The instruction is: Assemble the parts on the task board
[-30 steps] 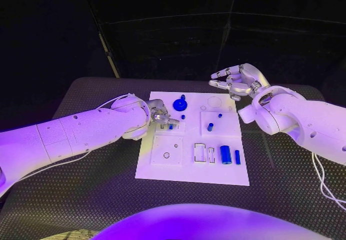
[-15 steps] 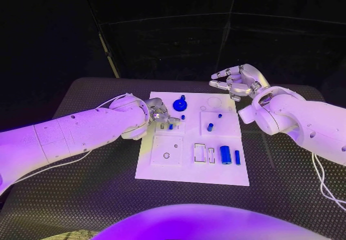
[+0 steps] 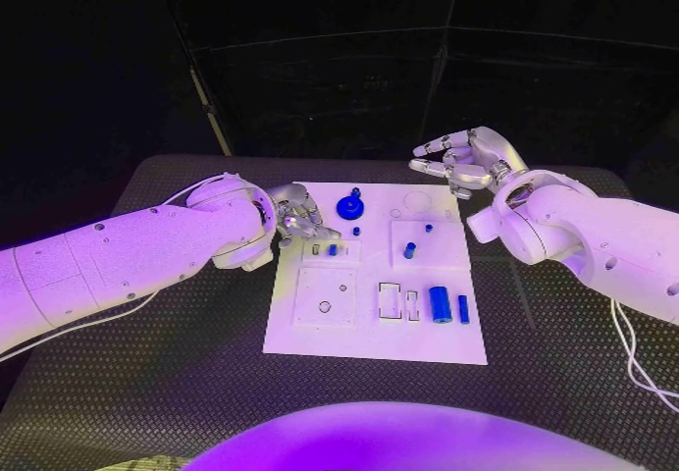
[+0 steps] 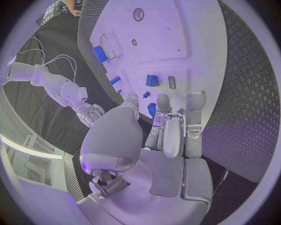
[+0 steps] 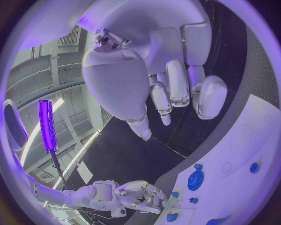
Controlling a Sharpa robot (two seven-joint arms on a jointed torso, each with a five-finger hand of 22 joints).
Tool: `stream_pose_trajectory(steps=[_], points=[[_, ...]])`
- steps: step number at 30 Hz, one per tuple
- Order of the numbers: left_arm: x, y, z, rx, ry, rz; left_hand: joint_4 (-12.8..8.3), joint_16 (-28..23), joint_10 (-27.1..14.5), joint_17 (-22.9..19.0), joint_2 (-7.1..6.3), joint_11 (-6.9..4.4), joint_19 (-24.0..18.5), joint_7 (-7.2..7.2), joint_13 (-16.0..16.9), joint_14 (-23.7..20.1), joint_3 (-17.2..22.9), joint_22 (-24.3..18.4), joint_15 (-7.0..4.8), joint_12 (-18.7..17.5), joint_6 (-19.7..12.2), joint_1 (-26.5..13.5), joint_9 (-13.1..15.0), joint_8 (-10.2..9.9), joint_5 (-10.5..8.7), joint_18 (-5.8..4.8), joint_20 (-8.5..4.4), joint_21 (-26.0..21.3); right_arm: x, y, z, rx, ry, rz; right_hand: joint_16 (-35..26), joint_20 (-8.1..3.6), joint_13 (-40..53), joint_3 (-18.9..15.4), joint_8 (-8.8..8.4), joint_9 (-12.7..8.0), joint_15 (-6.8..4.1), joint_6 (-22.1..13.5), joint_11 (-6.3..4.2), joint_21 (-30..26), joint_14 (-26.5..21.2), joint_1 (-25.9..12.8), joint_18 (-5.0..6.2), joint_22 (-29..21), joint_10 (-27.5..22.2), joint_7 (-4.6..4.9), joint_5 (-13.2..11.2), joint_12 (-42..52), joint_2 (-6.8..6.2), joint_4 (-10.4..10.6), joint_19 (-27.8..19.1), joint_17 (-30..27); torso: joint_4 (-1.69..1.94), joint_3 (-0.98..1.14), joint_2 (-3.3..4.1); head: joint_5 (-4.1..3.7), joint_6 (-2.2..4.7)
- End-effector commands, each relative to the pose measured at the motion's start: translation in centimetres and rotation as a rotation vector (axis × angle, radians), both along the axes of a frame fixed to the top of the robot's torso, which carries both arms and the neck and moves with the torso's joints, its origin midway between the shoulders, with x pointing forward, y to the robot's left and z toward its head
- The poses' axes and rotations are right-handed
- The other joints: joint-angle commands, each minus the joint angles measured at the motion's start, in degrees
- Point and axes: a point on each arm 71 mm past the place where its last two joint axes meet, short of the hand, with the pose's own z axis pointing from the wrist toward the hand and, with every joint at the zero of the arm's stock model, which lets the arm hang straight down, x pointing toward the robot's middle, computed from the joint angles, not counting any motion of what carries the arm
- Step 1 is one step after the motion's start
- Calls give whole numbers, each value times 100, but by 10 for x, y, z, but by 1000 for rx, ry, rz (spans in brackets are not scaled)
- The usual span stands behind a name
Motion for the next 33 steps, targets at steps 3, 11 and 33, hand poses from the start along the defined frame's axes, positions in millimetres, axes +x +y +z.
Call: stream_pose_trajectory(steps=[3,11,33], points=[[-5,-5,0,23,45,-85,-1,559,192,749,26,25,534,41,-90,379,27,398,26,4,206,100,-206,-93,26,-79,-2,819,0,0,1,0,-5,6,-27,-5,-9,-33,22,-4,19,-41,2,-22,373,-69,54,-5,-29,4,-17,7,6,-8,-50,470,-6,6,7,-14,12],[0,-8,-4,58,60,-96,114,1049,587,1329,32,-16,985,-15,255,558,16,931,-5,392,464,24,-382,-121,24,-251,-36,1759,0,0,1,0,-4,7,-27,-5,-3,-38,23,-4,19,-42,2,-21,373,-77,54,-3,-25,4,-16,11,7,-2,-49,471,-14,0,12,-4,0],[7,-20,-14,97,82,-113,82,1191,902,1510,217,-104,1148,-106,737,603,29,1231,-70,837,780,2,-500,-61,27,-335,-91,2222,0,3,0,2,-2,13,-27,-5,-3,-38,23,-4,19,-42,2,-21,373,-77,54,-3,-25,4,-16,11,7,-2,-49,471,-1,-2,8,10,-41]])
